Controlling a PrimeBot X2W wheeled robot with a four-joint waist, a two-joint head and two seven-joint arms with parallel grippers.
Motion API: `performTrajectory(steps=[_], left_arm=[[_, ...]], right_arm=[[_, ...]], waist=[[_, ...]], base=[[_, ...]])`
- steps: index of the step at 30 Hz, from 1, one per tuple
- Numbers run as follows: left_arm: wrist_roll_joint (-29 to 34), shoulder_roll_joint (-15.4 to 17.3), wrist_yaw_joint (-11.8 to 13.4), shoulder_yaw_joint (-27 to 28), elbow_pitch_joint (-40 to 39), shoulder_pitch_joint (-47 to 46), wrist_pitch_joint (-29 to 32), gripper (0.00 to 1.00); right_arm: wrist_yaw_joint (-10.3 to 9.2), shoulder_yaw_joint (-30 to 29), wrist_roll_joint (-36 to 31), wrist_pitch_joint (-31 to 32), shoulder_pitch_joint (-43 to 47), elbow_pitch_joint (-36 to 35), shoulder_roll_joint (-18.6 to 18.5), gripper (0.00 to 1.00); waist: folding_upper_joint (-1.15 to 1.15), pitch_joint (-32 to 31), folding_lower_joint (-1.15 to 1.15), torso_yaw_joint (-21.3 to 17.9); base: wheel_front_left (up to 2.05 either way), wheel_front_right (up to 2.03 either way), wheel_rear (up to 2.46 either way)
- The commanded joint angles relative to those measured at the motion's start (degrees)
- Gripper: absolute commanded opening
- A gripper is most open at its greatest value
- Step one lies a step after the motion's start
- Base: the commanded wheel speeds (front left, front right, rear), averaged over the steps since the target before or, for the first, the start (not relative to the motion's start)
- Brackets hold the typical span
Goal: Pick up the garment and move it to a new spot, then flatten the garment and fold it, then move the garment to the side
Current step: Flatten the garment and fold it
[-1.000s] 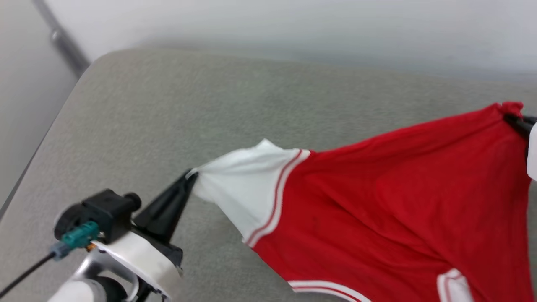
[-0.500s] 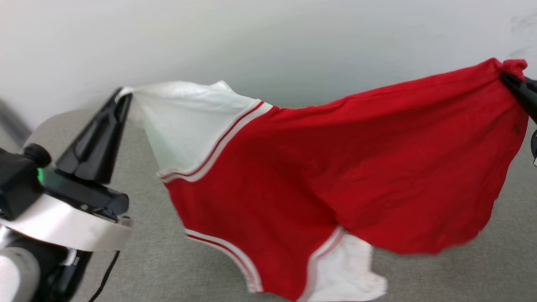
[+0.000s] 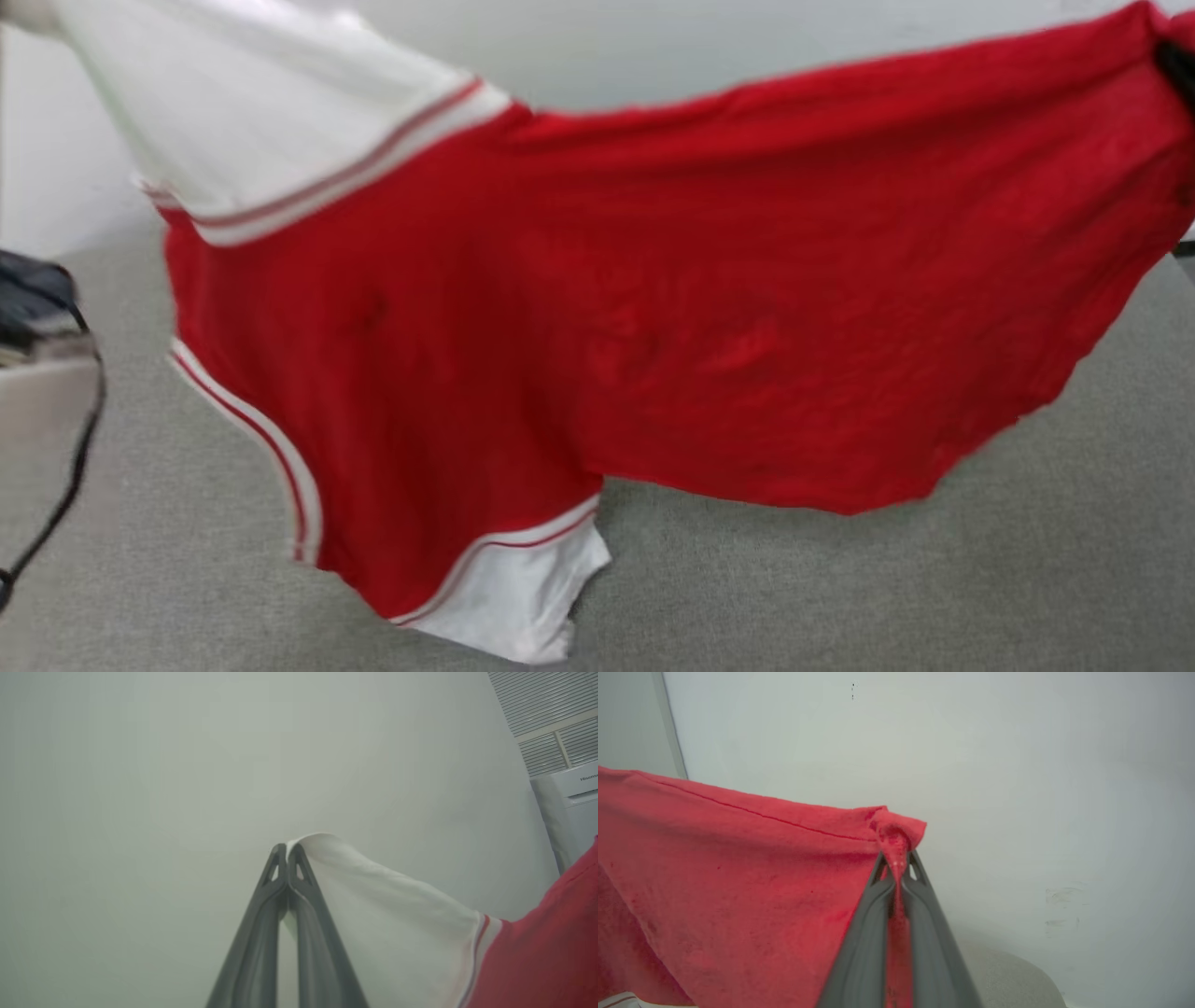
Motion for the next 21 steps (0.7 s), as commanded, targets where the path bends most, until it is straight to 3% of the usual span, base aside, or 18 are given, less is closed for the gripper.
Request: performTrajectory(steps=[1, 6, 12, 21], left_arm=[[0.11, 0.66, 0.4, 0.84, -0.55, -2.62, 0.8, 0.0], [0.13, 2.55, -0.54, 1.88, 0.81, -11.06, 2.61, 0.0], [2.09, 5.29, -4.95, -0.83, 5.8, -24.05, 4.24, 0.0], [0.15, -0.45, -9.87, -5.74, 20.78, -47.62, 5.35, 0.0]], right_arm=[[-0.02, -0.49, 0.1, -0.57, -1.4, -0.85, -0.17, 0.0], [-0.02, -1.49, -2.01, -1.68, -5.23, -1.02, -0.95, 0.0], [-0.03, -1.43, -3.88, -3.7, -13.65, 1.56, -1.42, 0.0], [-0.03, 1.48, -6.78, -5.22, -30.52, 9.87, -3.21, 0.0]], waist=[[0.0, 2.59, 0.0, -0.74], [0.0, 8.7, 0.0, -1.03], [0.0, 17.74, 0.0, -0.75], [0.0, 28.63, 0.0, 0.79]], base=[[0.0, 0.0, 0.0], [0.0, 0.0, 0.0], [0.0, 0.0, 0.0], [0.0, 0.0, 0.0]])
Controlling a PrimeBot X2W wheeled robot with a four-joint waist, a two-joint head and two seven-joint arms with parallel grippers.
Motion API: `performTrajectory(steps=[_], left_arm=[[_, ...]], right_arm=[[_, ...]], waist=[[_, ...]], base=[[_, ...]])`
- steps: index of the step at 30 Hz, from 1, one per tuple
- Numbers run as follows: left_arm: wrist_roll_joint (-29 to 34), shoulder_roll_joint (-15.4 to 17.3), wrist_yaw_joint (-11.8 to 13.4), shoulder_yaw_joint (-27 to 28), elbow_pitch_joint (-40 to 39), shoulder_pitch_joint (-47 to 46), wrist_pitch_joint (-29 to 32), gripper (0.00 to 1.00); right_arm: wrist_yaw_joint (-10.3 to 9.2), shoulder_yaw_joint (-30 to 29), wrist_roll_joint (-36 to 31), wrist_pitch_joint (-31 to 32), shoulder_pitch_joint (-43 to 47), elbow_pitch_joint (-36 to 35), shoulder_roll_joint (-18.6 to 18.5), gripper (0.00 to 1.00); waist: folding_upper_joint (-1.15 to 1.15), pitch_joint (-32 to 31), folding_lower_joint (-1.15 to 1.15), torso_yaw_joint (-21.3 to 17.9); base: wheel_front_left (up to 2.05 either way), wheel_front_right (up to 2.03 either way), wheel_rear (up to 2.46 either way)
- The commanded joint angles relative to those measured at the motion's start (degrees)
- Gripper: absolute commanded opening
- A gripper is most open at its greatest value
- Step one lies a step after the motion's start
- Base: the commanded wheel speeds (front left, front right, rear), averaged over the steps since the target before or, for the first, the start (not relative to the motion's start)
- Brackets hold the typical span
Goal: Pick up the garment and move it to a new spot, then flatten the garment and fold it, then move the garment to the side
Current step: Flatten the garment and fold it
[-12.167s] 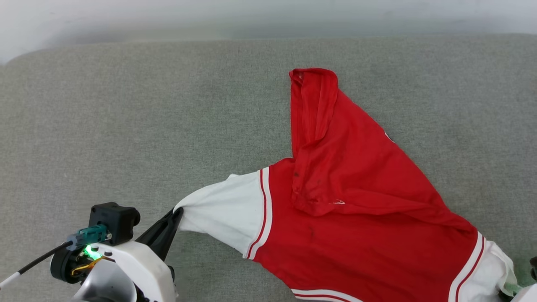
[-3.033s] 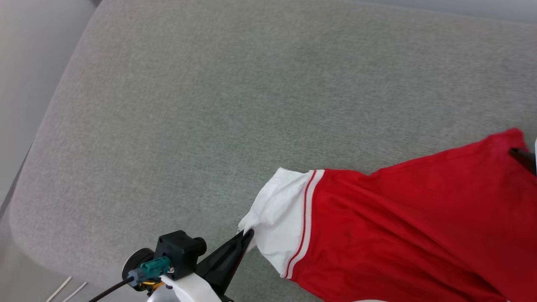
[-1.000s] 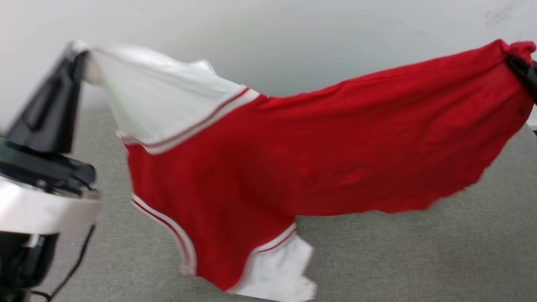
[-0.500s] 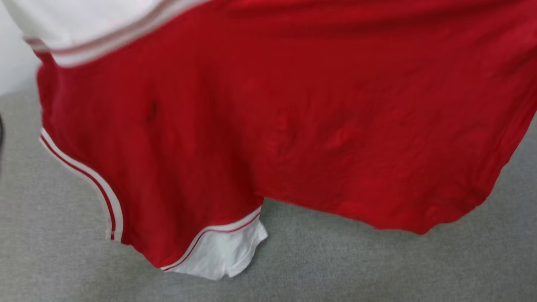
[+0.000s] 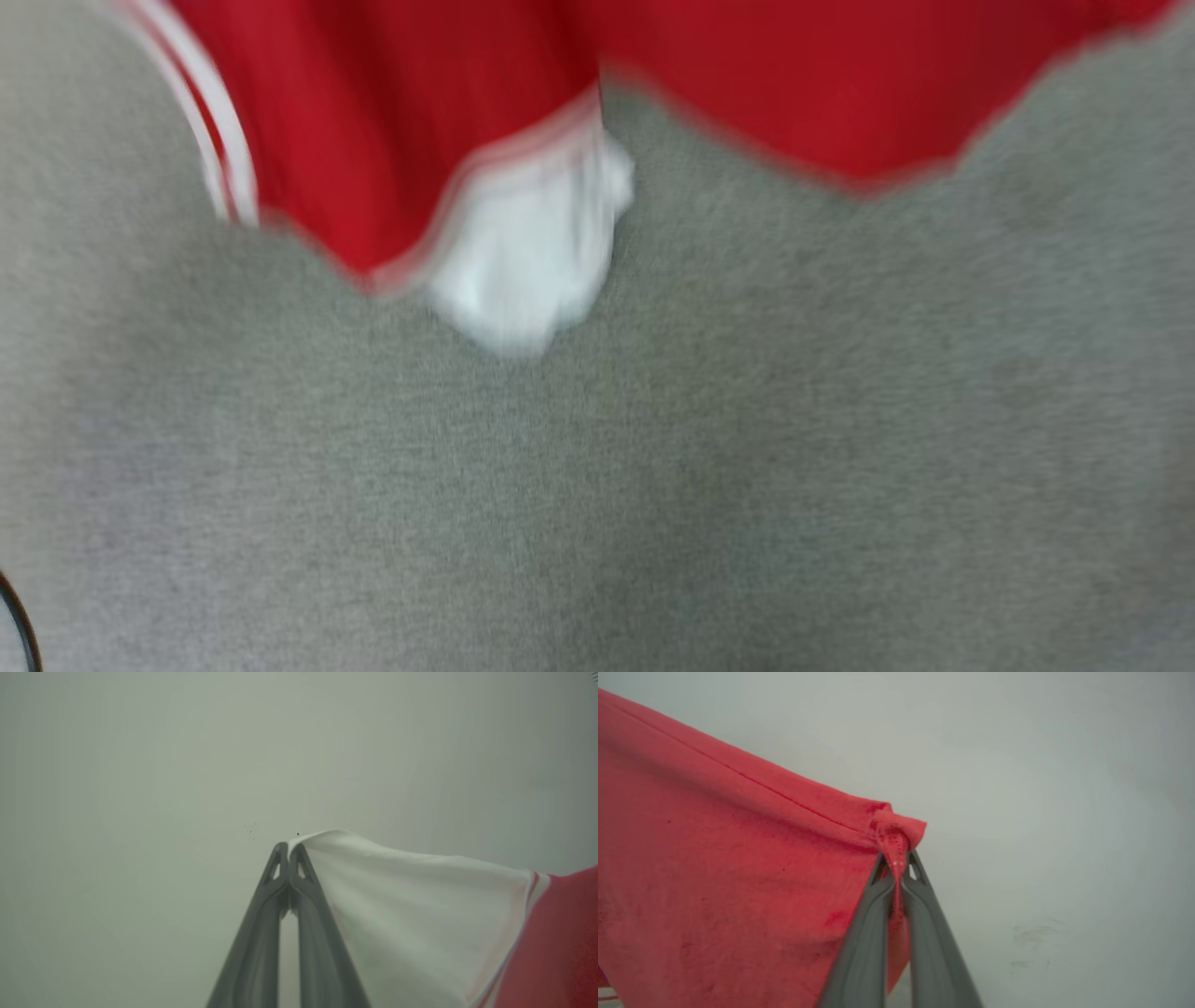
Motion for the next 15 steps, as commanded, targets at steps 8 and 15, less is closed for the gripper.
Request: performTrajectory(steps=[8, 15], left_arm=[[5.56, -4.68, -4.99, -4.63, 17.65, -24.89, -2.41, 0.0], [8.6, -9.94, -6.43, -7.15, 33.87, -34.52, -10.41, 0.0]], right_arm=[[-0.06, 5.65, -4.48, -5.2, -20.08, 12.34, -0.98, 0.0], [-0.07, 11.64, -10.6, -14.56, -28.87, 24.3, 0.33, 0.0]], waist=[[0.0, 13.31, -0.01, 2.0], [0.0, 16.91, -0.01, 3.46]], base=[[0.0, 0.0, 0.0], [0.0, 0.0, 0.0]])
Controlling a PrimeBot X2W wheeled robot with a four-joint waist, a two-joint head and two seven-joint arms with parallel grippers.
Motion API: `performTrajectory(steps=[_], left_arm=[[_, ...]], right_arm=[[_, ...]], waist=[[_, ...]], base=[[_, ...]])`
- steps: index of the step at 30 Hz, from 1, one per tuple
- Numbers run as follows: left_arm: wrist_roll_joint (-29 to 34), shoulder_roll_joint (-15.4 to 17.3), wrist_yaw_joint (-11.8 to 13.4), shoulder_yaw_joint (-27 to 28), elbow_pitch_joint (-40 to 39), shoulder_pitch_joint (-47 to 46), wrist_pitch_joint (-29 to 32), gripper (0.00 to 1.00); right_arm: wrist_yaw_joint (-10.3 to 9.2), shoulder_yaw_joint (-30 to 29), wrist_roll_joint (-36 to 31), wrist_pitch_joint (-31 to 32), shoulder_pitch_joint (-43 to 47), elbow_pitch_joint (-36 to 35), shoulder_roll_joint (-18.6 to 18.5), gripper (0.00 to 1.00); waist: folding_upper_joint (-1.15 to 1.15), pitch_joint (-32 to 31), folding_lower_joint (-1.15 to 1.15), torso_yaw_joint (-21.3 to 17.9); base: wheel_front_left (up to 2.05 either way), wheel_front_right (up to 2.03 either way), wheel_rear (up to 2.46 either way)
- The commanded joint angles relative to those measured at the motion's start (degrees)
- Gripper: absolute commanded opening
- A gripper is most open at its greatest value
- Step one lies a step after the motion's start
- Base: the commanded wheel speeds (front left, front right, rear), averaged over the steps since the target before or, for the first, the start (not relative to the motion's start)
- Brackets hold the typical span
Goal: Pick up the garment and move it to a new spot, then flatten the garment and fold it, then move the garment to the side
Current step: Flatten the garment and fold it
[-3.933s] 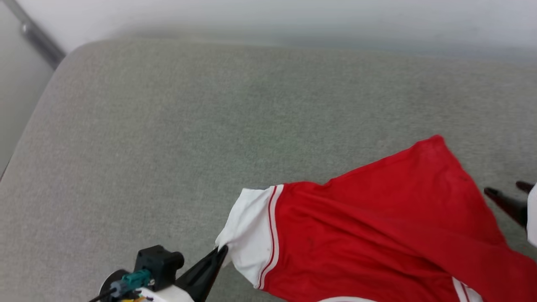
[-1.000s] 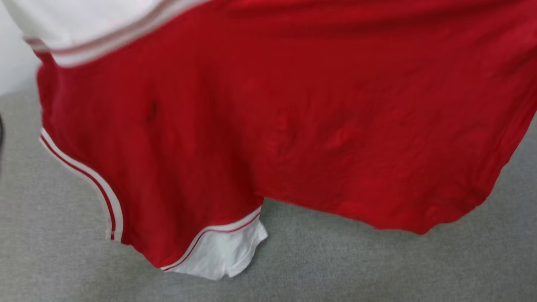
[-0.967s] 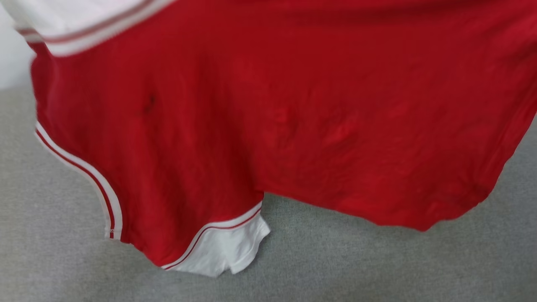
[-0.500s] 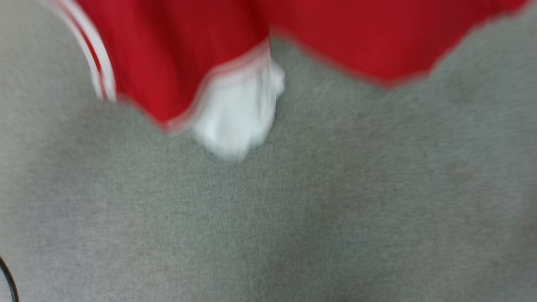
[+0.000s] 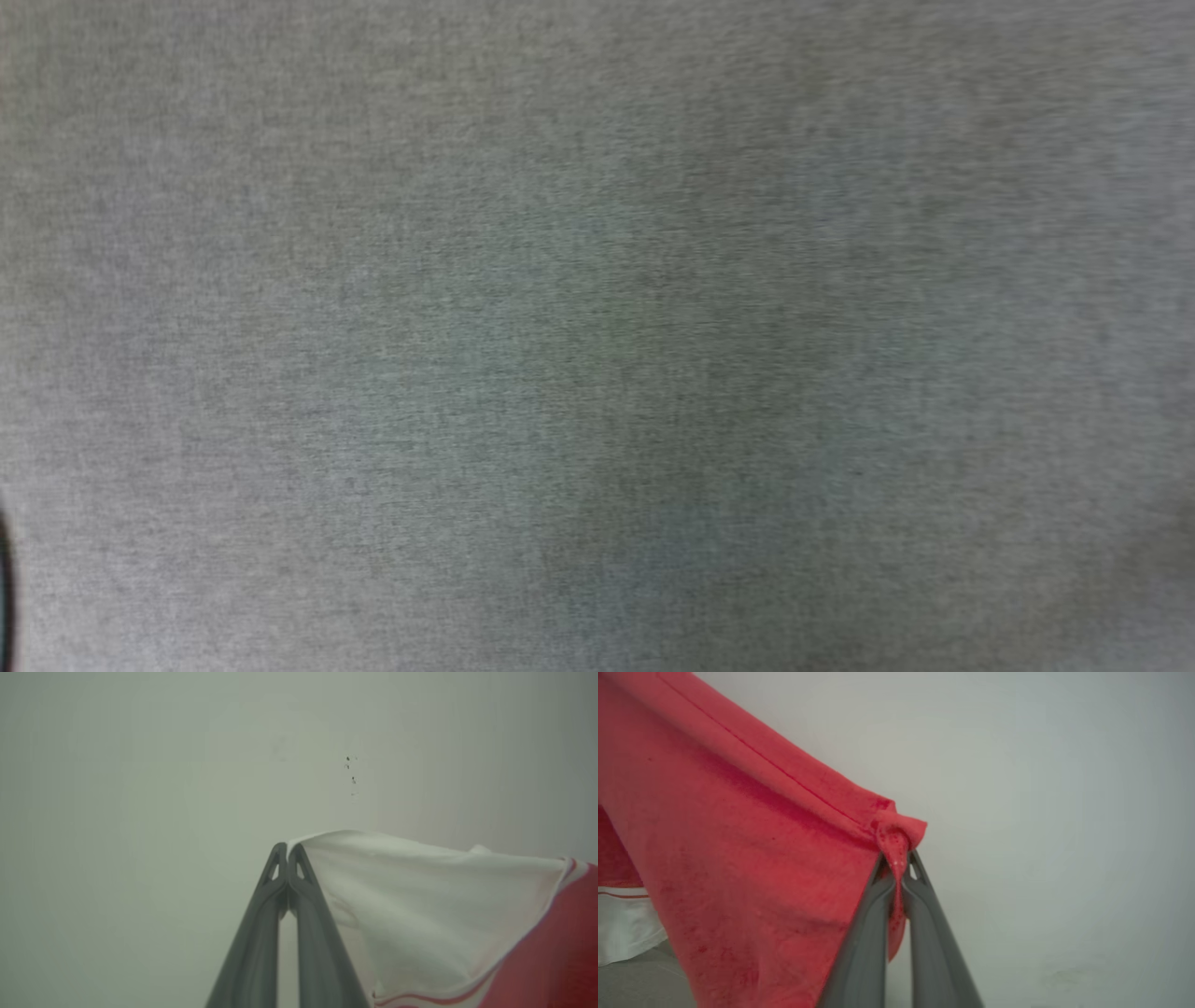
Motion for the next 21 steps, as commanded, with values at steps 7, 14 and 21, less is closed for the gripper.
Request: performTrajectory(steps=[7, 14, 21], left_arm=[[-1.47, -4.17, -1.27, -2.93, 8.26, 10.63, -7.8, 0.0], [-3.68, -8.35, -2.01, -7.71, 9.25, 29.25, -12.5, 0.0], [-5.12, -9.8, 0.56, -11.37, 3.99, 50.47, -13.83, 0.0]], right_arm=[[-0.09, 5.36, -3.44, -8.88, 4.81, 10.65, 2.29, 0.0], [-0.08, 9.9, -2.77, -14.5, 14.64, 18.17, 3.95, 0.0], [-0.08, 14.13, -0.1, -17.84, 26.9, 20.67, 5.2, 0.0]], waist=[[0.0, -0.15, -0.02, 2.52], [0.0, -5.13, -0.02, 4.28], [0.0, -13.61, -0.02, 4.82]], base=[[0.0, 0.0, 0.0], [0.0, 0.0, 0.0], [0.0, 0.0, 0.0]])
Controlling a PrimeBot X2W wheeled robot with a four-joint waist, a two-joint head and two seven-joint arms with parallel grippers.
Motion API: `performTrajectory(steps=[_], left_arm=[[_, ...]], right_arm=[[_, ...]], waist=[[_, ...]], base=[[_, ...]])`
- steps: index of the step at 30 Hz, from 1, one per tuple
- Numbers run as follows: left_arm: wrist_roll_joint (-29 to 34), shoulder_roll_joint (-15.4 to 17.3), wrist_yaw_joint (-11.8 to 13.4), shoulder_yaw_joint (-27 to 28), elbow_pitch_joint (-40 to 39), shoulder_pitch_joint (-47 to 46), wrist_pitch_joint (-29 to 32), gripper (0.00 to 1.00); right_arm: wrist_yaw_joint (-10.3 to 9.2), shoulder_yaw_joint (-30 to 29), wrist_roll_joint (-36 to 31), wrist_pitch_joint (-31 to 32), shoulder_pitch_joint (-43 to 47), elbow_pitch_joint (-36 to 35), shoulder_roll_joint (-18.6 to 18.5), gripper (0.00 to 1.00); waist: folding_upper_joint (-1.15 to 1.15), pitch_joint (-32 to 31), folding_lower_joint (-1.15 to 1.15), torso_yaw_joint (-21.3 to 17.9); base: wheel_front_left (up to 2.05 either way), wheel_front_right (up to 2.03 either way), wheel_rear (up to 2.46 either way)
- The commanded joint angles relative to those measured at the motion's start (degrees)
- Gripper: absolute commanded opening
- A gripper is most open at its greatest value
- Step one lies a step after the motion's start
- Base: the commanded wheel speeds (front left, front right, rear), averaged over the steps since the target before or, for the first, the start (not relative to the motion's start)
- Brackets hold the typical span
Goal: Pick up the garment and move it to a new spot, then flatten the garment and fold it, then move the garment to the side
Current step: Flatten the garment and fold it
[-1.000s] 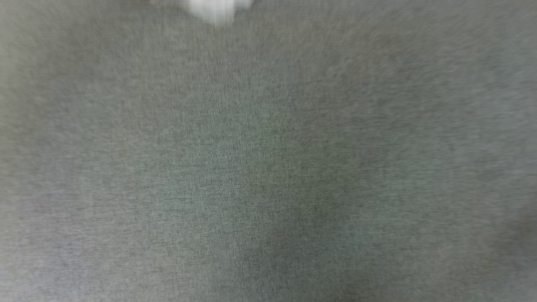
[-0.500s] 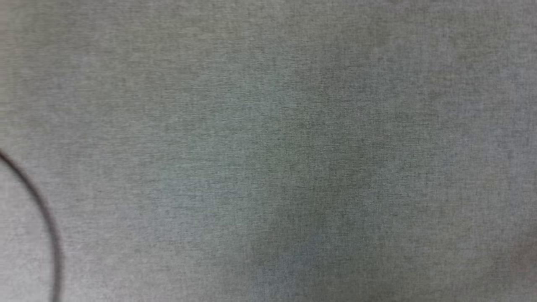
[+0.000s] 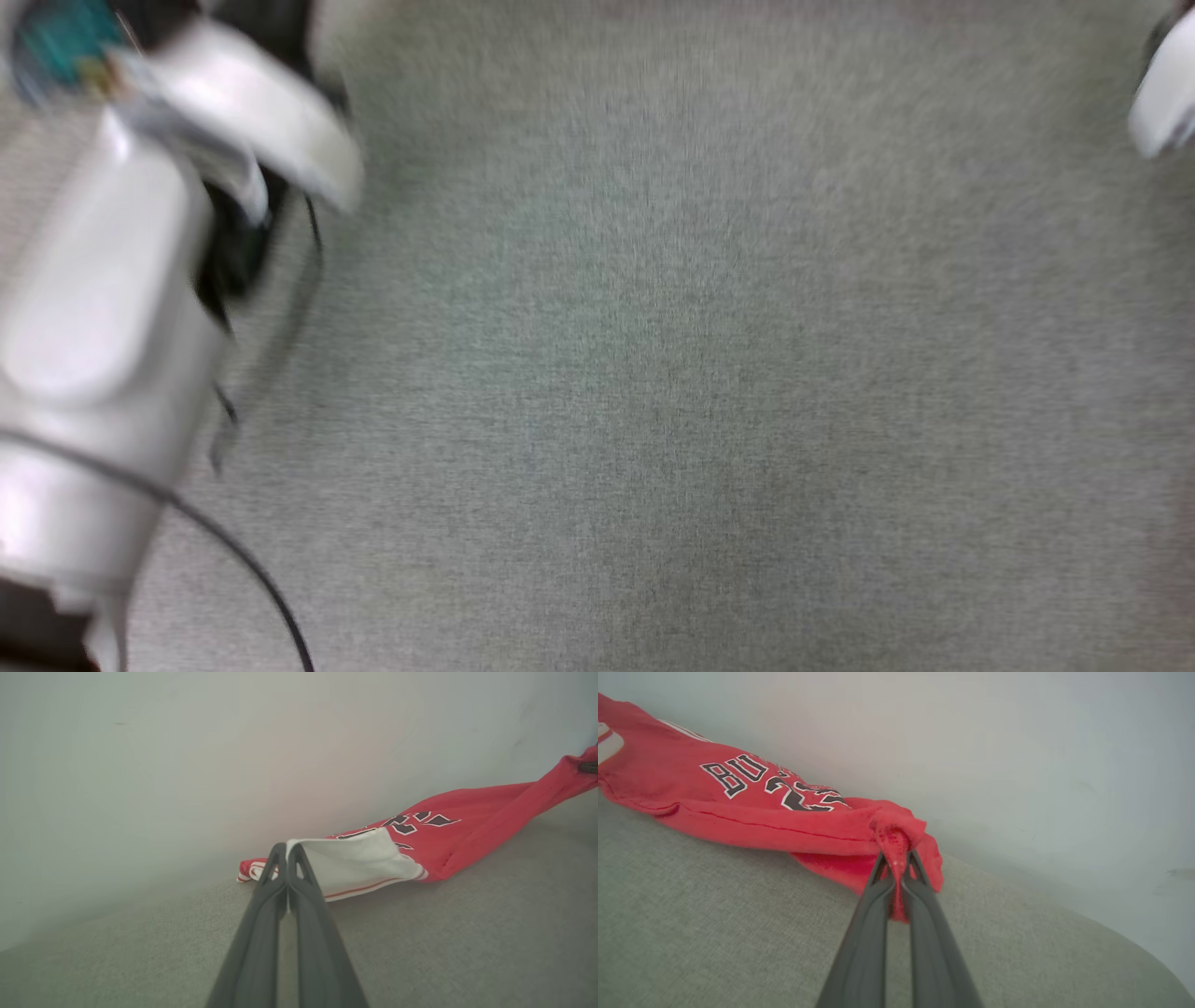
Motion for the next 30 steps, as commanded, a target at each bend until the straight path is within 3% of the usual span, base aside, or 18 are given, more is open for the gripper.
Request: performTrajectory(steps=[1, 9, 15, 24, 30], left_arm=[[-0.44, 0.1, 0.72, -0.26, -0.95, 3.51, -0.29, 0.0], [-5.5, 1.97, 3.0, -2.08, -5.9, 25.54, 1.15, 0.0], [-9.08, 6.52, 4.19, -3.1, -10.93, 38.38, 5.46, 0.0], [-15.83, 13.9, 6.73, -3.75, -22.81, 54.74, 13.06, 0.0], [-19.15, 16.95, 8.6, -3.81, -29.96, 62.33, 15.07, 0.0]], right_arm=[[-0.06, 0.89, 0.86, -0.73, 3.08, 0.25, 0.01, 0.0], [-0.06, 7.34, 8.94, -1.14, 18.51, 0.32, -1.26, 0.0], [-0.05, 10.4, 16.09, -1.82, 27.53, -1.0, -3.55, 0.0], [-0.06, 11.29, 22.14, -3.27, 37.65, -2.88, -5.74, 0.0], [-0.05, 10.19, 26.2, -0.88, 44.99, -5.9, -7.19, 0.0]], waist=[[0.0, -4.88, 0.0, 0.35], [0.0, -15.89, 0.0, 0.95], [0.0, -21.85, 0.0, 1.26], [0.0, -28.51, 0.0, 1.14], [0.0, -31.52, 0.0, 0.53]], base=[[0.0, 0.0, 0.0], [0.0, 0.0, 0.0], [0.0, 0.0, 0.0], [0.0, 0.0, 0.0], [0.0, 0.0, 0.0]])
